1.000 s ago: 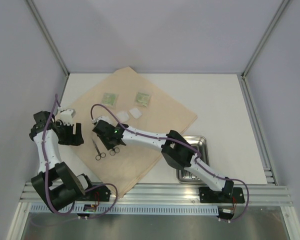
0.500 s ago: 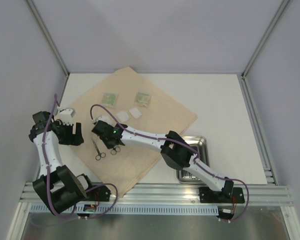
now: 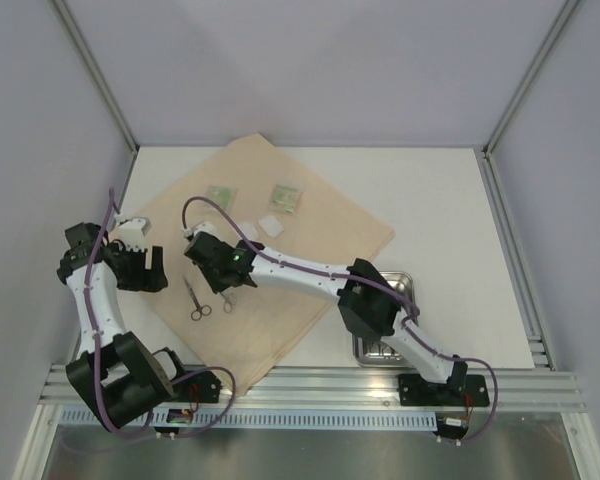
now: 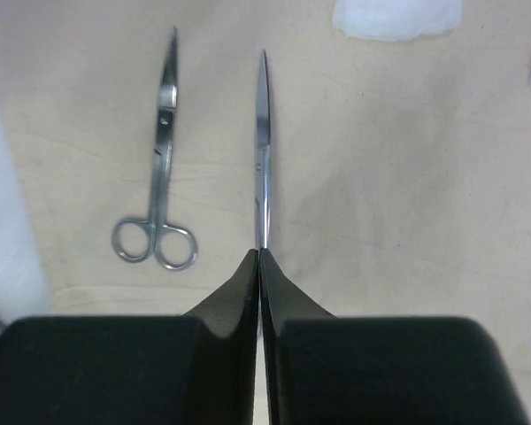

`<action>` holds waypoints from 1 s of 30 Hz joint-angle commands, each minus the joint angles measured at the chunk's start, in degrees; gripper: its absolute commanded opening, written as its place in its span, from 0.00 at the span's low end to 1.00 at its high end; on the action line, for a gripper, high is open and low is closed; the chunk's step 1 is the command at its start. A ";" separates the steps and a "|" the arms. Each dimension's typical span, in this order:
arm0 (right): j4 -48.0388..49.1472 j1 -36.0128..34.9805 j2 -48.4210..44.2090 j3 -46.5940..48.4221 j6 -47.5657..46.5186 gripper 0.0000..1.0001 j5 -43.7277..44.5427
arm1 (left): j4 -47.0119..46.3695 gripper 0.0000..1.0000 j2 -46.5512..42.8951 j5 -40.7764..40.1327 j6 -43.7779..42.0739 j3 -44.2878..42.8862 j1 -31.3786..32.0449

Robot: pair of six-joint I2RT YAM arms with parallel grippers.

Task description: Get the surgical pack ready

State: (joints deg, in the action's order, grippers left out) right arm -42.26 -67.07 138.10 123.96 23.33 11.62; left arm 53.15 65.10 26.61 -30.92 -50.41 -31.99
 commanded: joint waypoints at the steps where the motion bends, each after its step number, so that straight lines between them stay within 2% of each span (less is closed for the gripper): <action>1: 3.85 -0.34 -7.32 -0.47 0.75 0.00 0.25 | 1.08 0.84 -2.17 0.55 -1.16 -2.76 -0.62; 7: 4.12 -0.26 -8.03 -1.53 0.31 0.01 1.22 | 1.96 0.84 -2.61 0.02 -1.43 -3.20 -0.53; 12: 4.99 -0.26 -5.92 -1.27 1.45 0.00 -1.24 | 1.96 0.85 -2.61 -0.24 -1.78 -2.94 -0.62; 14: 4.82 -0.17 -3.99 -0.66 1.71 0.05 -1.95 | 1.88 0.85 -2.52 -0.33 -1.78 -2.85 -0.44; 19: 2.37 -0.26 -0.04 2.42 0.49 0.27 -2.21 | 1.70 0.88 -2.61 -0.60 -1.95 -2.50 -0.53; 23: -1.06 -0.17 4.54 6.64 -1.27 0.28 -0.64 | 1.44 0.89 -2.61 -0.68 -1.95 -2.15 -0.53; 30: -4.05 -0.17 9.11 6.38 -1.54 0.27 1.74 | 1.26 0.89 -2.61 -0.95 -2.22 -2.06 -0.53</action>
State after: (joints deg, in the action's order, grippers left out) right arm -42.98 -67.07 144.62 128.46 22.90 11.68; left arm 54.65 63.70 24.93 -31.53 -51.42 -31.99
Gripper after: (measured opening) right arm 0.276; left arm 0.891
